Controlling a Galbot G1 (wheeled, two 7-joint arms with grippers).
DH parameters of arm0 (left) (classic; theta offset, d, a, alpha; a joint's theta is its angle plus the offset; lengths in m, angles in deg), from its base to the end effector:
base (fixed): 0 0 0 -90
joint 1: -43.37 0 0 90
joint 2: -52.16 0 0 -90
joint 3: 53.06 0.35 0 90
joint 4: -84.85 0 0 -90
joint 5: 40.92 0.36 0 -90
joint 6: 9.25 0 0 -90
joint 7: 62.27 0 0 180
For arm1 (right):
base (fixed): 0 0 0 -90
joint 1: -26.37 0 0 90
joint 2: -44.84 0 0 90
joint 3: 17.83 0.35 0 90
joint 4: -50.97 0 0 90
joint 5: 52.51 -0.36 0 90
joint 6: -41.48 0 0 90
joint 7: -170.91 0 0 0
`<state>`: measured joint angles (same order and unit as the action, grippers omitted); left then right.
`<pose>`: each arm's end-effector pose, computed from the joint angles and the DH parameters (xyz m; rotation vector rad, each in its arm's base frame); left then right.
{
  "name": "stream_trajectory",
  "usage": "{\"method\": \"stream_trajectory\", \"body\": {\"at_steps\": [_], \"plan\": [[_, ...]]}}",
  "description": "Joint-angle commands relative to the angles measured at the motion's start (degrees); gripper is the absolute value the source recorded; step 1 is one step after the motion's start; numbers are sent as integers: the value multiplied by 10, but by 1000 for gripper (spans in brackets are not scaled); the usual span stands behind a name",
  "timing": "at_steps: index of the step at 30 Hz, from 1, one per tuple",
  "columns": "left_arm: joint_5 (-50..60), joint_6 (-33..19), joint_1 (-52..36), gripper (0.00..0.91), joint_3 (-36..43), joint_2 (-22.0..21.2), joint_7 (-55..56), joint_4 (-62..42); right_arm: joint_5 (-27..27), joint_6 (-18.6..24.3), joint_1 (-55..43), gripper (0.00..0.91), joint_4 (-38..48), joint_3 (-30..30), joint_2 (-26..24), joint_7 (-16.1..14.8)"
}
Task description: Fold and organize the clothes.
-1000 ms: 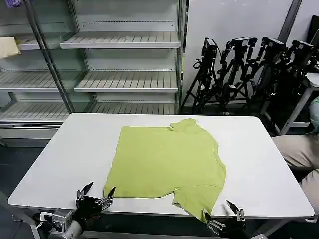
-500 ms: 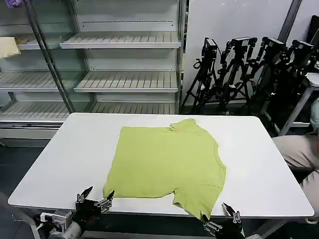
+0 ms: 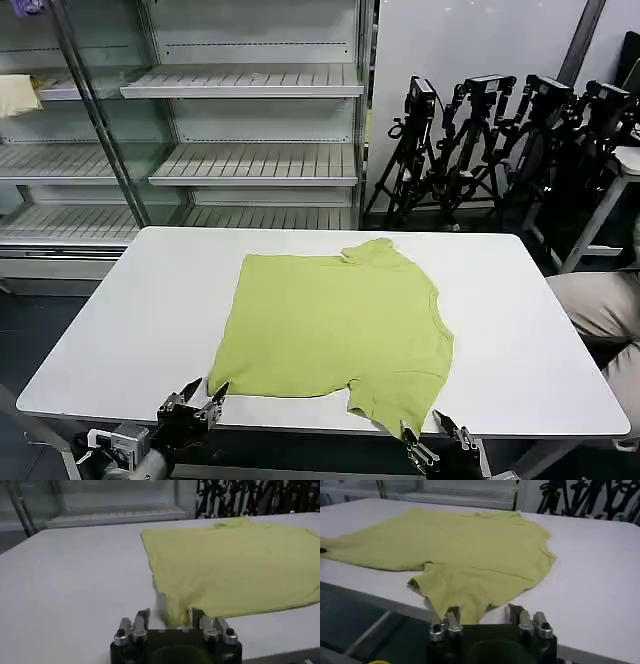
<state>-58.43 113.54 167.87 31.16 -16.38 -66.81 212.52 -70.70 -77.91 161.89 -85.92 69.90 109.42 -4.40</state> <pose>0.1711 0.0743 -0.2516 -0.2748 -2.6022 -0.1022 0.1131 -0.0286 -0.2335 0.3537 -2.5731 0.1008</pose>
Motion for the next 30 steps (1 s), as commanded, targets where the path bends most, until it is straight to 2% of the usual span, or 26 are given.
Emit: {"method": "stream_trajectory", "body": {"at_steps": [1,9,14,18,25,30], "plan": [[8,3,0,0,1,0,-5,-4,-8,-2,-2,0,-1,1,1,0],[18,3,-4,0,5,0,-13,-2,-23,23,-29,0,-1,15,-6,-22],[-2,-3,-20,0,8,3,-17,7,-62,36,-91,0,-13,31,-11,-29],[-31,-20,-54,0,9,8,-8,16,-67,37,-129,0,-10,39,-23,-31],[-92,-23,-134,0,21,19,5,-9,-74,19,-236,0,55,37,-44,-27],[-148,-23,-191,0,33,33,15,-41,-55,23,-313,0,139,16,-41,-30]]}}
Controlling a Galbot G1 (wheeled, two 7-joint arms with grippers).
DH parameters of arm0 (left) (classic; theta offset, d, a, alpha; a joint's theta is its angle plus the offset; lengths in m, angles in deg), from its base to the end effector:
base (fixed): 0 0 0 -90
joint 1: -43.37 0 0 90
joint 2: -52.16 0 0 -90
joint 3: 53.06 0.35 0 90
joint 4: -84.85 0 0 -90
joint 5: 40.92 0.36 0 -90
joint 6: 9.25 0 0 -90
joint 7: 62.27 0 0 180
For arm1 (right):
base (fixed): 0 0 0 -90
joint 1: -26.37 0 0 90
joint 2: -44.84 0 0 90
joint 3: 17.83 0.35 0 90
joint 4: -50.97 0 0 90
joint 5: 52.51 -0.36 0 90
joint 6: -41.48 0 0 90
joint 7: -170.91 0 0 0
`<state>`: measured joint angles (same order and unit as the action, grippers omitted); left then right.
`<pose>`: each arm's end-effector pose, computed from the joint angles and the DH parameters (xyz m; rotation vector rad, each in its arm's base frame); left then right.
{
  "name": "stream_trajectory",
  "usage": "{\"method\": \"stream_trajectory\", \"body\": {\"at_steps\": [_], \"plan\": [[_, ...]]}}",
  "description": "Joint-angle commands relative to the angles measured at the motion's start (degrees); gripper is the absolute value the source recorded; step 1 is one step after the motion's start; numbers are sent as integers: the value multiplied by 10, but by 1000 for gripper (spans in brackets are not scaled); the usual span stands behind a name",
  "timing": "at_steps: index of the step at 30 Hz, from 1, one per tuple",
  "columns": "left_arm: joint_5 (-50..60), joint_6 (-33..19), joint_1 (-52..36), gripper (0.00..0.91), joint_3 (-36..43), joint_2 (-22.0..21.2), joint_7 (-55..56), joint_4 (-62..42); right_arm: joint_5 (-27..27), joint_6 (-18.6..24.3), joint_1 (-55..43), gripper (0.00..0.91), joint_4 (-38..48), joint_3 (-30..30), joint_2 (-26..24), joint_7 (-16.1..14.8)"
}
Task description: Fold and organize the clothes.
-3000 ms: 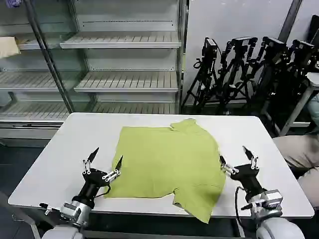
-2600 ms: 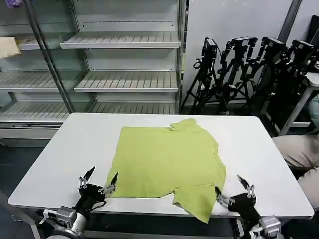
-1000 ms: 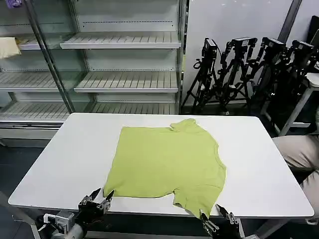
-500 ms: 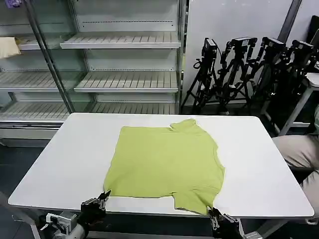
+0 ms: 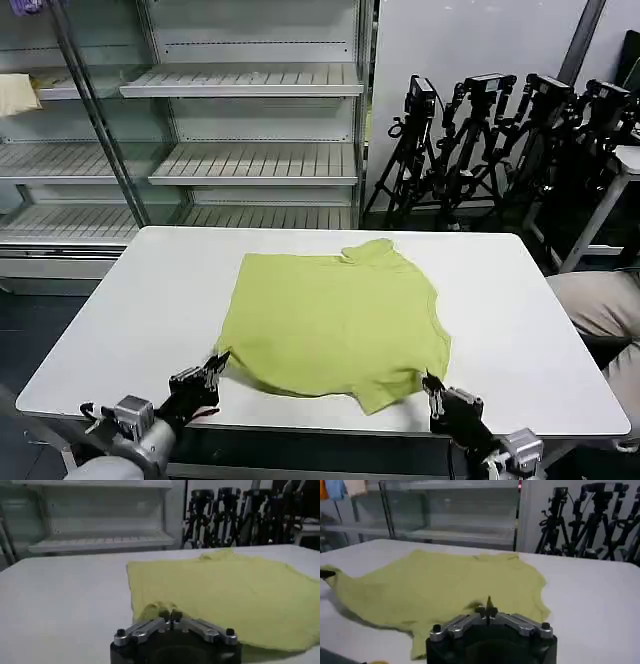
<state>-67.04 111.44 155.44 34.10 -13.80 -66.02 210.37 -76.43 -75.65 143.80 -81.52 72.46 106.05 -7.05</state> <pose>0.2251 0.0706 -0.2237 -0.3995 -2.7784 0.0200 0.1928 -0.0526 -0.2048 0.4094 -2.8356 0.1231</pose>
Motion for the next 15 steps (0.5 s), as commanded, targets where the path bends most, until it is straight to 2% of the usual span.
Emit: {"method": "stream_trajectory", "body": {"at_steps": [1,8,15], "plan": [[-64,-5,-79,0,10,9,7,-34,3,0,-138,0,103,-12,-7,-4],[-73,-9,-138,0,38,0,7,-123,27,7,-177,0,165,-45,6,-14],[-75,-11,-167,0,54,-8,9,-165,30,14,-182,0,192,-57,22,-24]]}}
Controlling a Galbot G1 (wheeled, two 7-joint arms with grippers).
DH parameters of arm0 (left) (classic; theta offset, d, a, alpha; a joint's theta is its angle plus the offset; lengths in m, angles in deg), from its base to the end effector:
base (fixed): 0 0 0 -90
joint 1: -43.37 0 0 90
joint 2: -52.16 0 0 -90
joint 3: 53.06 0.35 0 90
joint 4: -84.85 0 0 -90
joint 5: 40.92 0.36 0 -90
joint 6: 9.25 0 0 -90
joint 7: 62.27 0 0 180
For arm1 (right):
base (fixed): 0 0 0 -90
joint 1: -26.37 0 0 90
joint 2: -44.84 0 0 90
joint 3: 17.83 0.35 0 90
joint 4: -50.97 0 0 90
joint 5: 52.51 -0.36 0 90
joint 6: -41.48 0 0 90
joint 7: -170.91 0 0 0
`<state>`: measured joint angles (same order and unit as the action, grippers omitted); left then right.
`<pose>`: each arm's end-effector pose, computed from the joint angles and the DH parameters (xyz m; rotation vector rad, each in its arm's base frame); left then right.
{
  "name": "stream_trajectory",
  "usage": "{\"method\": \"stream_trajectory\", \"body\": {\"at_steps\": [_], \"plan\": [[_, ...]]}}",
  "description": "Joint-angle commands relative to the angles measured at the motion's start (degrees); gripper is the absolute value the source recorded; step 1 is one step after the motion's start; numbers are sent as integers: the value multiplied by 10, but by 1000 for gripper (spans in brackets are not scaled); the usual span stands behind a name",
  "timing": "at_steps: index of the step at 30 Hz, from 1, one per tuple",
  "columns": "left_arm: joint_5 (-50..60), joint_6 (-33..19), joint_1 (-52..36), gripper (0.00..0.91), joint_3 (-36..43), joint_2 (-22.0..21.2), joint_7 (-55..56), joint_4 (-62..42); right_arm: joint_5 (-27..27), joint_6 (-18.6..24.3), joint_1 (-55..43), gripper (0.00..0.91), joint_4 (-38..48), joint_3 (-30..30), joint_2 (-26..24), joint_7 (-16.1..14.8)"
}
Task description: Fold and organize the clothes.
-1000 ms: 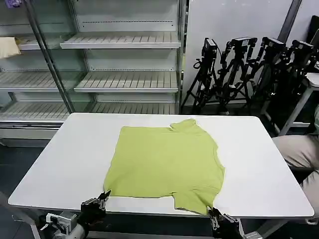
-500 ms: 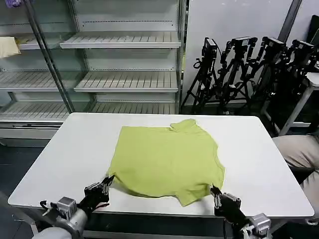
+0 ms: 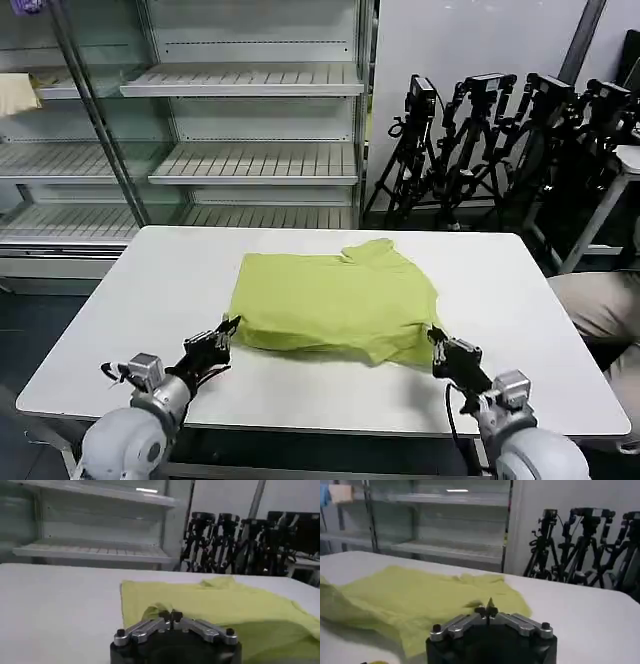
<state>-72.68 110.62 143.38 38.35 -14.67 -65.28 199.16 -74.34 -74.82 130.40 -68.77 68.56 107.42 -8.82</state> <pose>0.2902 0.0720 -0.2428 -0.4138 -2.7835 0.1722 0.2636 -0.0615 -0.2320 0.3708 -2.8615 0.1558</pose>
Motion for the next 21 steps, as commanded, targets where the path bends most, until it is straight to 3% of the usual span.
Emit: {"method": "stream_trajectory", "body": {"at_steps": [1,21], "plan": [[-19,-2,-49,0,12,0,2,-57,10,7,-48,0,66,-19,10,-7],[-18,0,-88,0,38,23,-11,-97,16,31,-81,0,94,-43,22,-34]]}}
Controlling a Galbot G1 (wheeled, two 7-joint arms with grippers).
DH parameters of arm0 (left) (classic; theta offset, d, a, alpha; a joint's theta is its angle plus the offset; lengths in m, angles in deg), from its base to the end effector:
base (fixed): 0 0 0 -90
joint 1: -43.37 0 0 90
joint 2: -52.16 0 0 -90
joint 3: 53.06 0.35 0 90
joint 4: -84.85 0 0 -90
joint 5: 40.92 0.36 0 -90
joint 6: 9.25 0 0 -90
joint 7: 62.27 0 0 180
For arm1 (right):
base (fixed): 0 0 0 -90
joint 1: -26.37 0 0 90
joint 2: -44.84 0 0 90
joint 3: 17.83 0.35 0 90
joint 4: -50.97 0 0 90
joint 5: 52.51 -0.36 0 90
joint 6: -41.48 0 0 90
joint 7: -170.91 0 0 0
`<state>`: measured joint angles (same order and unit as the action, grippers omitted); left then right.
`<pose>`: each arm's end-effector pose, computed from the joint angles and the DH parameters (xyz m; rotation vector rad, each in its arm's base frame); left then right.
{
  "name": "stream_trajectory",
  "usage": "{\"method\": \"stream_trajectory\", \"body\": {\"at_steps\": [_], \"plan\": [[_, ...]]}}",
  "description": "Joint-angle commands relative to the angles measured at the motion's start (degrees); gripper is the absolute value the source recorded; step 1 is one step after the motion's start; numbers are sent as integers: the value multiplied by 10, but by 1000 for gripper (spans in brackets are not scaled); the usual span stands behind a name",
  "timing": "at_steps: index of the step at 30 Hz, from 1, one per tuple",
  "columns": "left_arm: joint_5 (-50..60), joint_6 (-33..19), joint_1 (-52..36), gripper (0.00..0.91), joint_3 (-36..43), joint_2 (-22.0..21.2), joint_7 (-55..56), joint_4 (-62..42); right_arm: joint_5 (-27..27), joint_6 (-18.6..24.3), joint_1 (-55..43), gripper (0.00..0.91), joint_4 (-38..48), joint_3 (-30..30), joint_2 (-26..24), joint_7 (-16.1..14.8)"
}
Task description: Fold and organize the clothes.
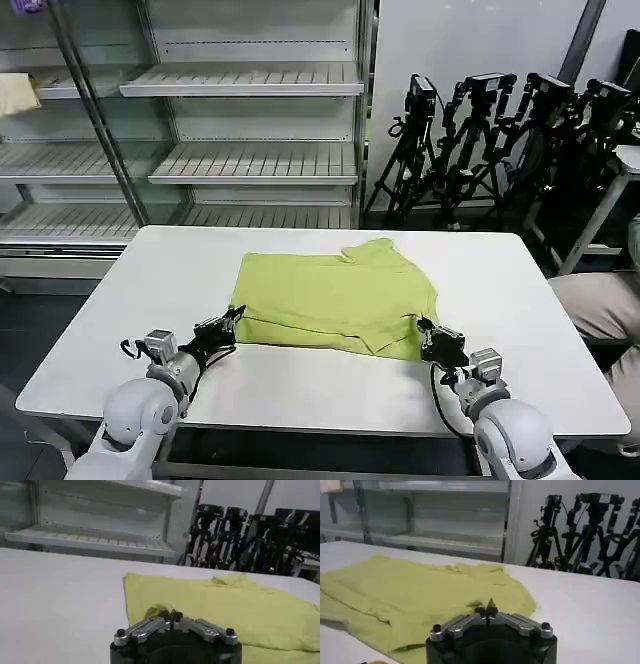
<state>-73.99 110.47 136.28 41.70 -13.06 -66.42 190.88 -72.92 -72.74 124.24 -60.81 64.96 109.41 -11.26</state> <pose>0.3322 0.0790 -0.2567 -0.4350 -2.7463 0.1632 0.2993 -0.0550 -0.2569 0.4164 -2.8517 0.1363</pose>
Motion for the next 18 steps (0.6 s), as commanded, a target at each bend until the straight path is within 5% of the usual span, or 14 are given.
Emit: {"method": "stream_trajectory", "body": {"at_steps": [1,14,15,16,18], "plan": [[-3,1,-17,0,8,8,-1,-16,2,10,-21,0,14,-7,2,-10],[6,0,-23,0,7,10,-6,-42,10,8,-41,0,44,-23,0,-8],[9,-1,-23,212,7,10,-7,-44,15,2,-45,40,46,-27,-1,-5],[11,-1,-23,907,8,10,-7,-45,19,-3,-48,907,48,-29,-1,-1],[13,-1,-24,907,8,9,-7,-48,18,-4,-55,907,54,-32,-1,6]]}}
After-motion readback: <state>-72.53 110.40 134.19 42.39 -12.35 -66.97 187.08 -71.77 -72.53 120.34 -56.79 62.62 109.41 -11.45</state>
